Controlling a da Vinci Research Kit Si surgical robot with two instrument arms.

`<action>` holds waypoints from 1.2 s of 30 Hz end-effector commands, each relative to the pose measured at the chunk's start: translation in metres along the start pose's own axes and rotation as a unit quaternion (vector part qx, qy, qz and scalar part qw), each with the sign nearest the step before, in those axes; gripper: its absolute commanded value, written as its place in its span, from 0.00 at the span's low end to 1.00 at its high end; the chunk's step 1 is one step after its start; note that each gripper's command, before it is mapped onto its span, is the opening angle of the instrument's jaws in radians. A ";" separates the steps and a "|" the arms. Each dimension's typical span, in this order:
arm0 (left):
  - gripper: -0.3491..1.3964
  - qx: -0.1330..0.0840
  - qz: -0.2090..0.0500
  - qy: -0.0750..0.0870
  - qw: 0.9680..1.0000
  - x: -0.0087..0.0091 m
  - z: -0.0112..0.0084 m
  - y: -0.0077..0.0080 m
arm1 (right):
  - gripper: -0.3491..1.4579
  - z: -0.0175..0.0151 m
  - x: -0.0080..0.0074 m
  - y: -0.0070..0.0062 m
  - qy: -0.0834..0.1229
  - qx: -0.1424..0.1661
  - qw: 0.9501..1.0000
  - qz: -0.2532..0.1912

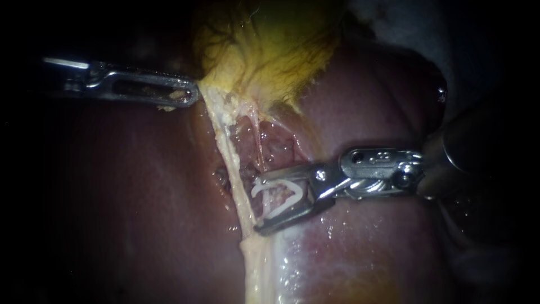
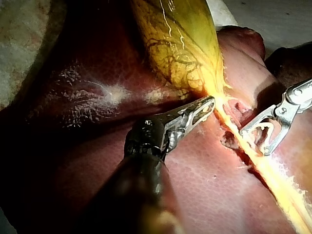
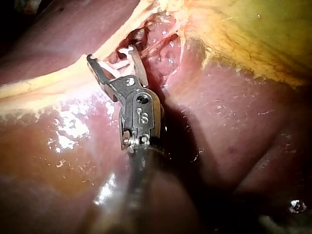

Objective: Clipping first clip left tube

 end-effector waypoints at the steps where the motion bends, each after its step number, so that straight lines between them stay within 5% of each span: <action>1: 0.00 0.000 0.000 0.000 1.000 0.0000 0.0000 0.0000 | 0.52 0.0001 -0.0001 0.0001 0.000 0.000 1.000 0.002; 13: 0.00 0.000 0.000 0.000 1.000 0.0000 0.0001 0.0000 | 0.52 0.0016 -0.0022 0.0027 -0.009 0.039 0.999 0.025; 20: 0.00 0.000 0.000 0.000 1.000 0.0000 0.0001 0.0000 | 0.52 0.0025 -0.0021 0.0041 0.010 0.088 0.995 0.048; 30: 0.00 0.000 0.000 0.000 1.000 0.0000 -0.0001 -0.0001 | 0.52 0.0046 -0.0026 0.0051 0.036 0.154 0.984 0.077; 36: 0.00 0.000 0.000 0.000 1.000 0.0000 -0.0001 -0.0001 | 0.51 0.0056 -0.0032 0.0051 0.058 0.204 0.973 0.093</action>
